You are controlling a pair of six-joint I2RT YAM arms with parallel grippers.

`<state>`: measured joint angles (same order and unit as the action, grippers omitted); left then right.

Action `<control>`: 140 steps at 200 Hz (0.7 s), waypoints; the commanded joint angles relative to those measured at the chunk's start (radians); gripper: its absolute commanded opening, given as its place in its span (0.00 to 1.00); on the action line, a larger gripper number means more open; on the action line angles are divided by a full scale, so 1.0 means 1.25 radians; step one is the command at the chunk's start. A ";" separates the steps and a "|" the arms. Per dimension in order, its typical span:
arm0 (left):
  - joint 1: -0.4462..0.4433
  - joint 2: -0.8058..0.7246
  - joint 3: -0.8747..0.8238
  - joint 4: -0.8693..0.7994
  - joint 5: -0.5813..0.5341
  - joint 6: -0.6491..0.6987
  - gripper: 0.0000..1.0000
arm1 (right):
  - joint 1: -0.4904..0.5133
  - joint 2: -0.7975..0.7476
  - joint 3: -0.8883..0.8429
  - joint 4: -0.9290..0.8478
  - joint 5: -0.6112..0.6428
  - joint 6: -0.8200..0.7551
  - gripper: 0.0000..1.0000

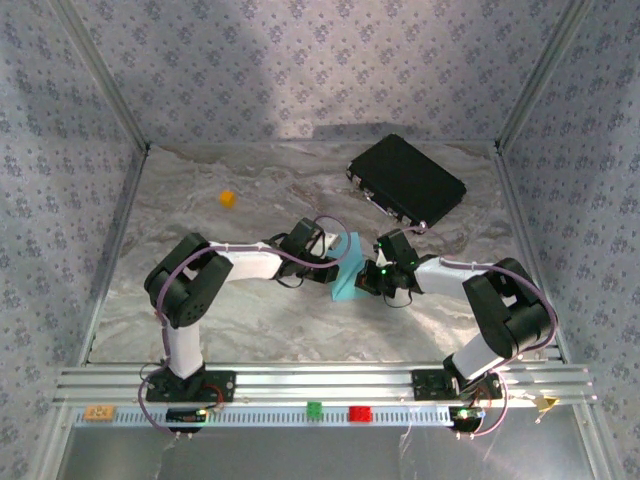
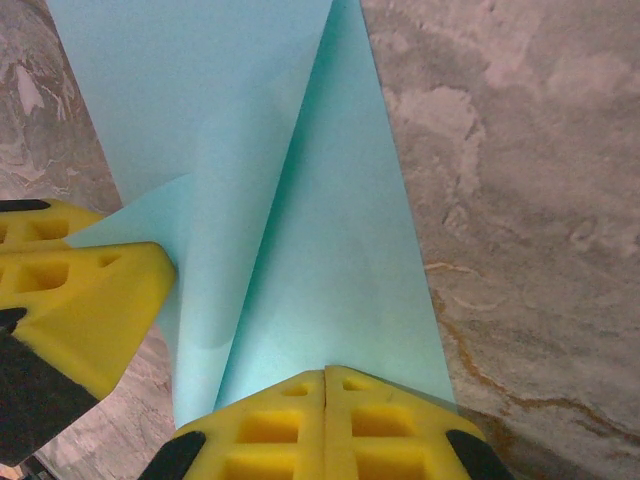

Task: Fold a paper plane with a square sheet of paper (pick it up from the middle)
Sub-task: Fold the triangle a second time at the center of the table.

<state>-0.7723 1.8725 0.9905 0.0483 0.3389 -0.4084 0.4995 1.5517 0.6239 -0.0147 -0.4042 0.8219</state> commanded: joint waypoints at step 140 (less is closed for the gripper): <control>0.005 0.014 0.028 -0.013 -0.006 0.021 0.00 | -0.006 0.003 -0.012 -0.061 0.023 -0.012 0.04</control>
<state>-0.7723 1.8744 0.9993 0.0479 0.3351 -0.4007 0.4969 1.5513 0.6239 -0.0151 -0.4042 0.8219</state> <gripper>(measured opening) 0.044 0.052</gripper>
